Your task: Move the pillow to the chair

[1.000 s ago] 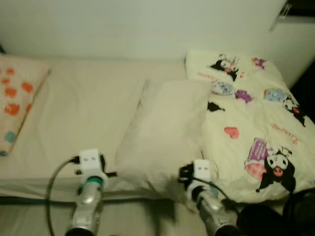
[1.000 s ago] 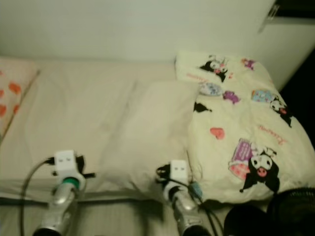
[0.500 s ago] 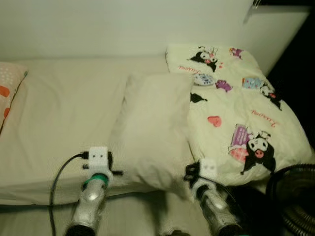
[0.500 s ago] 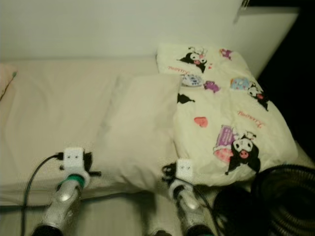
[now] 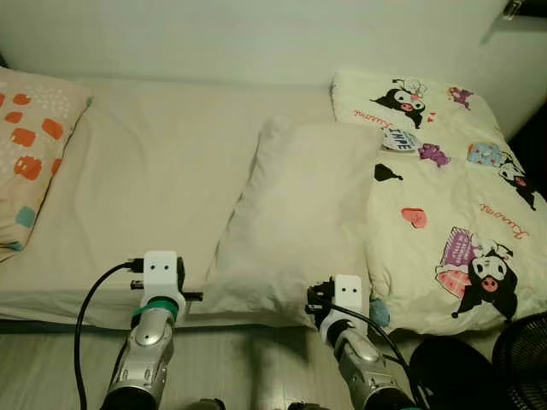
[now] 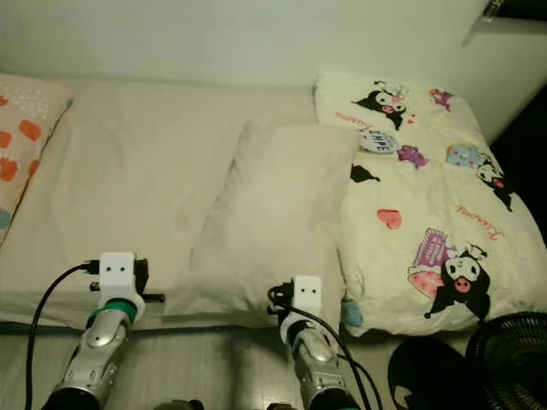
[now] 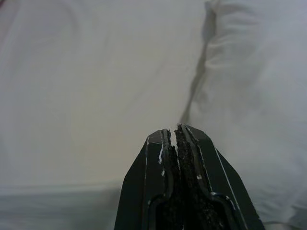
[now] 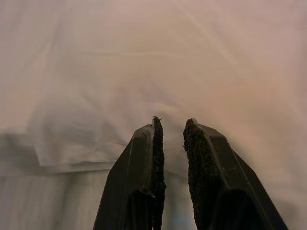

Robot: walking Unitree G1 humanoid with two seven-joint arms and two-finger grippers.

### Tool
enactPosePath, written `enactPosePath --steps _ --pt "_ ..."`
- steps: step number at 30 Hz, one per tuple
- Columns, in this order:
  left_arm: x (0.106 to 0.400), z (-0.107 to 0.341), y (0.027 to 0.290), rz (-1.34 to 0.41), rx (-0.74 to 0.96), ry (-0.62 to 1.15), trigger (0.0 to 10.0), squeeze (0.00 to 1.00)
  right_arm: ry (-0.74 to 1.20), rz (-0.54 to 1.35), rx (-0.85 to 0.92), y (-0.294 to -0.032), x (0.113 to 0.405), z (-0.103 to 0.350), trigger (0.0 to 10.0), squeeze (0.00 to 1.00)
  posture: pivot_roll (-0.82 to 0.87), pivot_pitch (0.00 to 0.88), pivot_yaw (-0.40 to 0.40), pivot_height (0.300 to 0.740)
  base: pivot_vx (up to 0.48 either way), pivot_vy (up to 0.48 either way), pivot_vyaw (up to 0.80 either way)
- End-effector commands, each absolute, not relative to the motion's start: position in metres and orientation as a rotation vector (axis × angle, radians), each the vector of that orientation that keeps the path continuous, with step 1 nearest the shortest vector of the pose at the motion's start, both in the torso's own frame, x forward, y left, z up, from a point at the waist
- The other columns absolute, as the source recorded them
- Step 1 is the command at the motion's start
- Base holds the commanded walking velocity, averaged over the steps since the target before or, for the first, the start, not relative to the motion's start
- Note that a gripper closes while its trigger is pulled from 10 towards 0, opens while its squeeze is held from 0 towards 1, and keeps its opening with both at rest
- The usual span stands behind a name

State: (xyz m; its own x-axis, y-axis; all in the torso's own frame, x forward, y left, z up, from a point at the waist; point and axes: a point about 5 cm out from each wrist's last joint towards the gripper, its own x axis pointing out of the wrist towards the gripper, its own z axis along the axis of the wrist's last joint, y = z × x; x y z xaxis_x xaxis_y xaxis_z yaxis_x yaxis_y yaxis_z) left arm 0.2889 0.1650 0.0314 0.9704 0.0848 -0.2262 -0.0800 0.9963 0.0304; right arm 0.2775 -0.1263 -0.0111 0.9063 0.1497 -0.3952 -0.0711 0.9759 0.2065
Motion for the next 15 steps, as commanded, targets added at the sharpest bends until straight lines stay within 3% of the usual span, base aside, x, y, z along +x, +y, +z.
enactPosePath --steps 1,15 --pt "0.2863 0.0288 0.1631 0.076 0.017 0.235 10.0 0.0 0.433 0.091 0.199 -0.1307 0.2726 -0.0155 10.0 0.0 0.06 0.02 0.014 0.74 0.251 0.0 0.0" --pt "0.2861 0.029 0.1615 0.068 0.008 0.228 10.0 0.0 0.442 0.081 0.212 -0.1322 0.2713 -0.0169 10.0 0.0 0.05 0.022 0.016 0.74 0.271 0.0 0.0"
